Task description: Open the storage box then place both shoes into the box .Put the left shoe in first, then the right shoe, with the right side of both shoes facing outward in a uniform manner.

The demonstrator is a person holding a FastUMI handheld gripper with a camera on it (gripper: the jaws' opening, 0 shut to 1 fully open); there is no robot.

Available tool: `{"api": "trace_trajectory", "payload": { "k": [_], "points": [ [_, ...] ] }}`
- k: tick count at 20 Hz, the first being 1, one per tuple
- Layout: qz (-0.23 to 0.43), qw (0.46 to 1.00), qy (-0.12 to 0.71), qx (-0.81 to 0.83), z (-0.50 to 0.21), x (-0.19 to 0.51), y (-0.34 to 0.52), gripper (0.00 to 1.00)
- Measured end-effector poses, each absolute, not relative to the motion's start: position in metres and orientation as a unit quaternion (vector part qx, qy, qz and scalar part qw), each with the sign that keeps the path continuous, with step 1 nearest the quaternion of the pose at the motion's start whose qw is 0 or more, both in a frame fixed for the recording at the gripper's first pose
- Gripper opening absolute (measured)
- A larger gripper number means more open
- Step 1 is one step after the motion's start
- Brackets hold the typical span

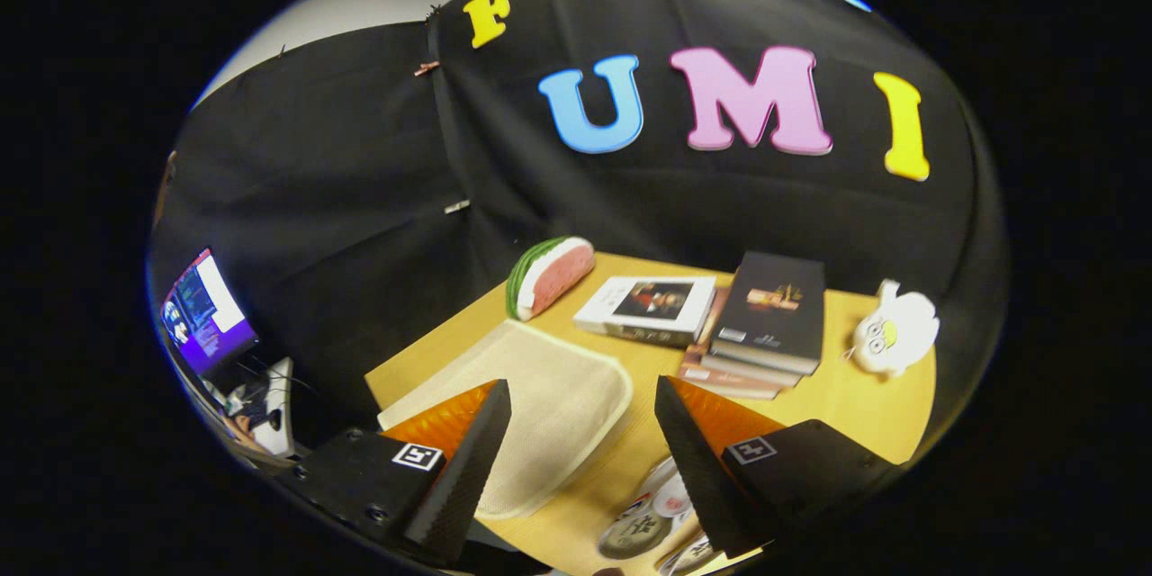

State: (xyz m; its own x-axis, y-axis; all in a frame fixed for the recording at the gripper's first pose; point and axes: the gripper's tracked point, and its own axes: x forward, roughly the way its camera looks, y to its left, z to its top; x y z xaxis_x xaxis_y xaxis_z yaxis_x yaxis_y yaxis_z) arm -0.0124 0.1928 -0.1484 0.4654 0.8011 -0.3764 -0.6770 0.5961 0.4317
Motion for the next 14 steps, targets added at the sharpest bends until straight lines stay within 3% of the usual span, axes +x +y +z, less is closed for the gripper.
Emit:
{"api": "trace_trajectory", "payload": {
  "k": [4,14],
  "points": [
    [0.485,0.754,0.393,0.205,-0.190,-0.040,0.220,0.98],
    [0.453,0.599,0.536,0.386,-0.254,-0.073,0.248,0.98]
  ]
}}
